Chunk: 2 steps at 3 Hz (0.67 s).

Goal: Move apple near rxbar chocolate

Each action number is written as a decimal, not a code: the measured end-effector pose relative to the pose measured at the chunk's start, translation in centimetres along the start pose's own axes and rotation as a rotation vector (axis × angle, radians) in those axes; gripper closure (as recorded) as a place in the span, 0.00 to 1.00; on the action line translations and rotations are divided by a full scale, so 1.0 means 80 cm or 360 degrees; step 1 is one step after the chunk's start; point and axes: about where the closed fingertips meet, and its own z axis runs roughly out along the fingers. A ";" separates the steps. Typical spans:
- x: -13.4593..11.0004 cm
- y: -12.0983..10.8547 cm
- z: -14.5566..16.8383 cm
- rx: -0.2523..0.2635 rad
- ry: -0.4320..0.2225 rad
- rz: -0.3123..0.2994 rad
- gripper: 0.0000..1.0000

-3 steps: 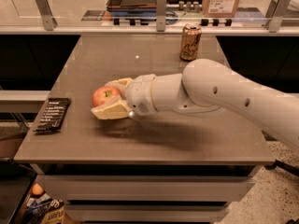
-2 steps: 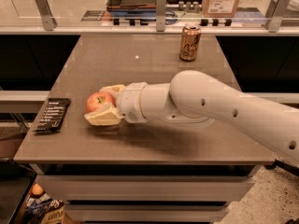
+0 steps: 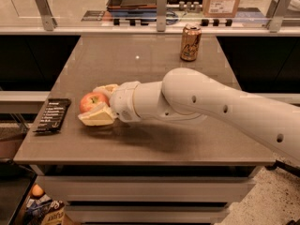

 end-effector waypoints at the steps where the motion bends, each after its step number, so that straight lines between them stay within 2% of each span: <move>1: -0.001 0.000 0.005 -0.0027 0.0003 -0.0001 1.00; 2: -0.001 0.001 0.005 -0.0027 0.0003 -0.0001 0.82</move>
Offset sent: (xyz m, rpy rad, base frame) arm 0.0007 0.0039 -0.0005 -0.0022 0.0065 0.0157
